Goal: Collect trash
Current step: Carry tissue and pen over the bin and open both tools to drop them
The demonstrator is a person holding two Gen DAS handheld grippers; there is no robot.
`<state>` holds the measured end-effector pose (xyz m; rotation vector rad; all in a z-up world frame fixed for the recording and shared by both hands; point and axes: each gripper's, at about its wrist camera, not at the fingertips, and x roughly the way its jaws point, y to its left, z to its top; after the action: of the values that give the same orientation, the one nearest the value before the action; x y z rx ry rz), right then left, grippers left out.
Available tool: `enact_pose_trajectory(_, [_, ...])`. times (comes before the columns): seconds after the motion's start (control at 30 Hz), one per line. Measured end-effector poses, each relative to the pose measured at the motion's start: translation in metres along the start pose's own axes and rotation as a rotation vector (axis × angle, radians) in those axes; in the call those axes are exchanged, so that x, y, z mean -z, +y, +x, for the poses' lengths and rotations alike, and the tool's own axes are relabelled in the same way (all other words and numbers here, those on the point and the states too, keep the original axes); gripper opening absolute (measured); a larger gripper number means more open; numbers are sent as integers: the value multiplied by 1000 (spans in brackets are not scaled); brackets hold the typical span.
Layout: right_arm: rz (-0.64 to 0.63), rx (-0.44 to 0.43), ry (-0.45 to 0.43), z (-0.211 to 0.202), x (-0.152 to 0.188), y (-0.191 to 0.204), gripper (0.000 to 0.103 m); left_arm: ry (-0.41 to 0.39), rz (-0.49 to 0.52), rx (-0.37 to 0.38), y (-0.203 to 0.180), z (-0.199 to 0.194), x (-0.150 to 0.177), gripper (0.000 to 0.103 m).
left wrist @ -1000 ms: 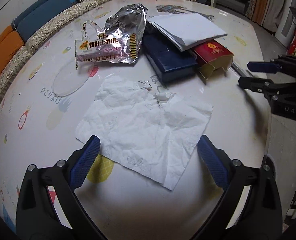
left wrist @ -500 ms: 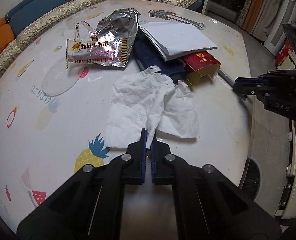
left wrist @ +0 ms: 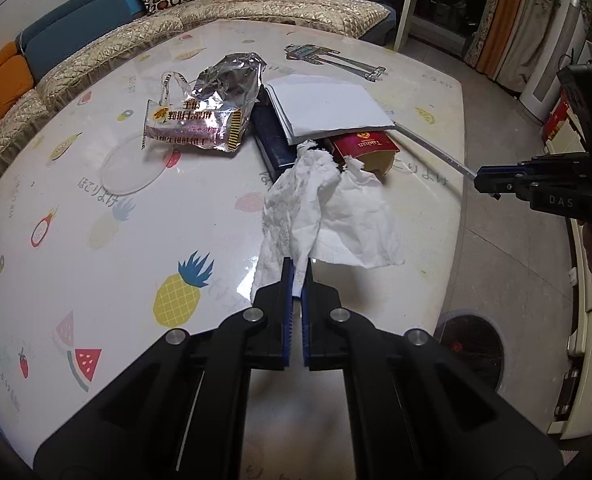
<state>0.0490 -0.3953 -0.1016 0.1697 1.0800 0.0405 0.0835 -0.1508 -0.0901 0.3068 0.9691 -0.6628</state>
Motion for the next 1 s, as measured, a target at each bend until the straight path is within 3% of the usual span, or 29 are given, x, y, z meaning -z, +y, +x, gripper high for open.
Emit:
enact_pose_trajectory(0.37, [7, -35, -24, -42, 44, -7, 8, -8, 65, 33, -39, -22, 12, 2])
enact_pose_trajectory(0.7, [45, -58, -41, -85, 119, -28, 9, 18, 237, 78, -113, -28, 29, 2])
enact_pose_trajectory(1.0, [115, -54, 23, -87, 193, -52, 9, 89, 404, 143, -188, -13, 65, 2])
